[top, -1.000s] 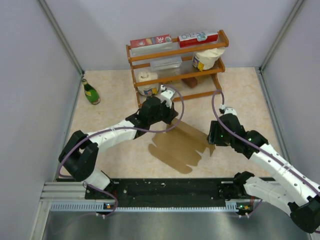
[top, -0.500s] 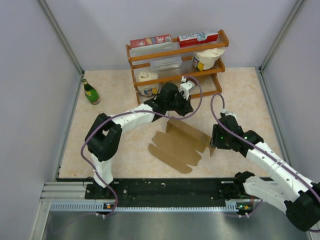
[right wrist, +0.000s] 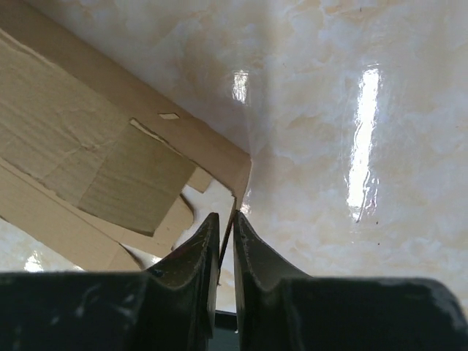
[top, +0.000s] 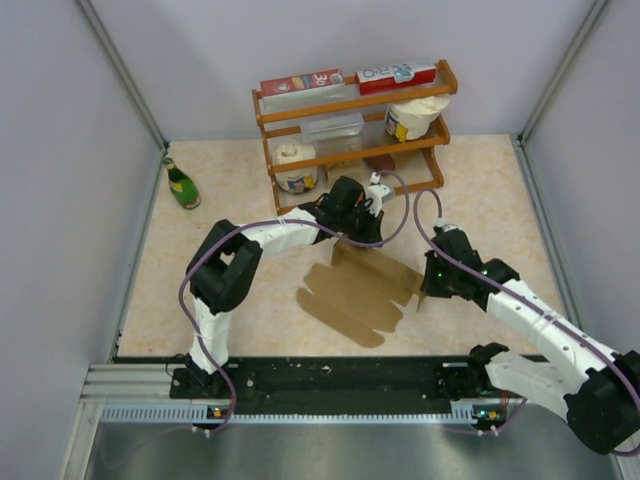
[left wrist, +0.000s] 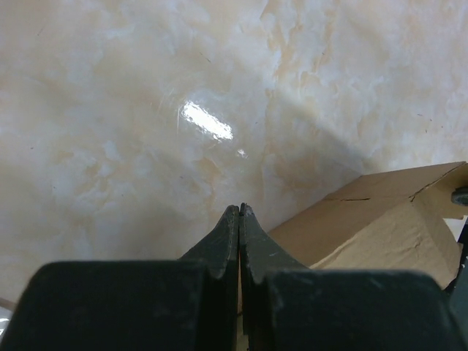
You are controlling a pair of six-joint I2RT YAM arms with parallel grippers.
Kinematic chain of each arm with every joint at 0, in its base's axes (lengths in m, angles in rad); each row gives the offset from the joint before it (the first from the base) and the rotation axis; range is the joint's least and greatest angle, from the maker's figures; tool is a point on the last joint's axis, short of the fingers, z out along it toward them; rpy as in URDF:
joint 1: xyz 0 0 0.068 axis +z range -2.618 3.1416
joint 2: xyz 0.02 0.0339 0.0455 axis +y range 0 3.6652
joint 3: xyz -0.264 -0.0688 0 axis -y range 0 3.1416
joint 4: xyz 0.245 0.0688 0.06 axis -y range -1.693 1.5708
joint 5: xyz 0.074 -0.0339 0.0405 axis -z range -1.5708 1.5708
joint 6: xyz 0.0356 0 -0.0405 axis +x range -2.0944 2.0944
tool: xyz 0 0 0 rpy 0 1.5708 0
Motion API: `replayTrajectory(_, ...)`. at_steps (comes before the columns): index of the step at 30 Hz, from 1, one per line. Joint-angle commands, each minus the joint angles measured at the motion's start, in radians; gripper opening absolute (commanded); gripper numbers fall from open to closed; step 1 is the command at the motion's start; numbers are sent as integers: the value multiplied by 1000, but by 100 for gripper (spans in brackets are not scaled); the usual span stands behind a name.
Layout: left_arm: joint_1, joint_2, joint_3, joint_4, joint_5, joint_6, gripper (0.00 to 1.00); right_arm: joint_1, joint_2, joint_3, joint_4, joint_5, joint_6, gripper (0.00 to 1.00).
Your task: Fold the paper box
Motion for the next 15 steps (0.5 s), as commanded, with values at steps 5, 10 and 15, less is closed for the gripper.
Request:
replayTrajectory(5,10,-14,26,-42,-18,47,0,-13,73,58,44,23,-85,3)
replayTrajectory(10,51,-43,2,-45,-23,41,0,-13,114,100,64,47,-163,2)
replayTrajectory(15,73,-71,-14,-68,-35,58,0,-11,169,144,89,61,-233,0)
